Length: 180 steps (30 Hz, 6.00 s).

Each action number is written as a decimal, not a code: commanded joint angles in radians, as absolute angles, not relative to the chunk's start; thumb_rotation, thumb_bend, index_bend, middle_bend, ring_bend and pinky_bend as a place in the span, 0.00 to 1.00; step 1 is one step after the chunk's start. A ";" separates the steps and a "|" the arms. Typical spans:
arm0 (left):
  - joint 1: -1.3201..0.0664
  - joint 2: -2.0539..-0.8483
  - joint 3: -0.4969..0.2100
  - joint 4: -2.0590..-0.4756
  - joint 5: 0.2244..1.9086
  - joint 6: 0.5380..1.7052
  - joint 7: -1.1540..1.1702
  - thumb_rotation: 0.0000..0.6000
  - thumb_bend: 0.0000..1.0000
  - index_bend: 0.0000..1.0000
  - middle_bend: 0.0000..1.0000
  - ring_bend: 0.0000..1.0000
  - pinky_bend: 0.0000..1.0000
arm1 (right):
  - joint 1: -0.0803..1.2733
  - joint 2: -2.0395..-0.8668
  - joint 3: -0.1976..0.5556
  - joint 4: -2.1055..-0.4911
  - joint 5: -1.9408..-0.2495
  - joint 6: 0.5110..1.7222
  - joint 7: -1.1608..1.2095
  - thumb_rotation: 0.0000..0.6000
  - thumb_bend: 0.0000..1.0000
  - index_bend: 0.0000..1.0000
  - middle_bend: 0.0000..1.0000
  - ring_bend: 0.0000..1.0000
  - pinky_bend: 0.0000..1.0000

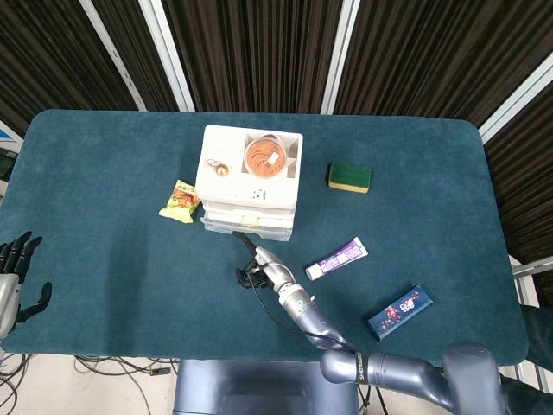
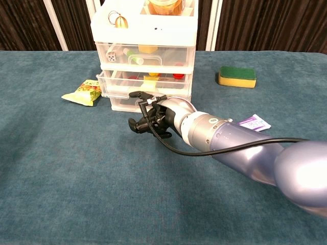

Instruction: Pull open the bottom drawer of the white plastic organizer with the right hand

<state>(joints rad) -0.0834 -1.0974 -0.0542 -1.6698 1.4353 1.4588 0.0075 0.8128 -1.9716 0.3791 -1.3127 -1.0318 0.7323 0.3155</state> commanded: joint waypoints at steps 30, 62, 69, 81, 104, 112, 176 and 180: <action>-0.086 -1.090 -0.055 -1.685 1.428 1.450 0.010 1.00 0.44 0.04 0.01 0.00 0.00 | 0.762 -1.816 0.346 -1.618 -0.998 0.931 0.000 1.00 0.61 0.07 0.99 1.00 1.00; -0.091 -1.087 -0.053 -1.686 1.424 1.437 0.005 1.00 0.44 0.05 0.01 0.00 0.00 | 0.905 -1.876 0.374 -1.640 -0.664 1.136 -0.533 1.00 0.57 0.16 0.99 1.00 1.00; -0.090 -1.086 -0.055 -1.686 1.422 1.438 0.001 1.00 0.44 0.05 0.01 0.00 0.00 | 0.928 -1.882 0.382 -1.652 -0.625 1.154 -0.585 1.00 0.57 0.16 0.99 1.00 1.00; -0.090 -1.086 -0.055 -1.686 1.421 1.439 0.003 1.00 0.44 0.05 0.01 0.00 0.00 | 0.949 -1.860 0.398 -1.699 -0.568 1.167 -0.634 1.00 0.57 0.19 0.99 1.00 1.00; -0.089 -1.090 -0.056 -1.680 1.427 1.447 0.000 1.00 0.44 0.05 0.01 0.00 0.00 | 0.958 -1.788 0.352 -1.773 -0.530 1.135 -0.640 1.00 0.57 0.20 0.99 1.00 1.00; -0.088 -1.090 -0.056 -1.680 1.425 1.448 0.002 1.00 0.44 0.05 0.01 0.00 0.00 | 0.975 -1.778 0.357 -1.776 -0.507 1.127 -0.640 1.00 0.57 0.21 0.99 1.00 1.00; -0.089 -1.089 -0.057 -1.679 1.421 1.445 0.001 1.00 0.44 0.05 0.01 0.00 0.00 | 1.061 -1.694 0.294 -1.900 -0.402 1.147 -0.660 1.00 0.57 0.23 0.99 1.00 1.00; -0.088 -1.089 -0.057 -1.679 1.421 1.446 0.002 1.00 0.44 0.05 0.01 0.00 0.00 | 1.062 -1.692 0.295 -1.906 -0.406 1.153 -0.656 1.00 0.57 0.23 0.99 1.00 1.00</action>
<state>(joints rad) -0.0883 -1.0889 -0.0574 -1.6790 1.4211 1.4460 0.0019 1.0616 -1.6922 0.2947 -1.9059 -0.4058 1.1525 -0.6561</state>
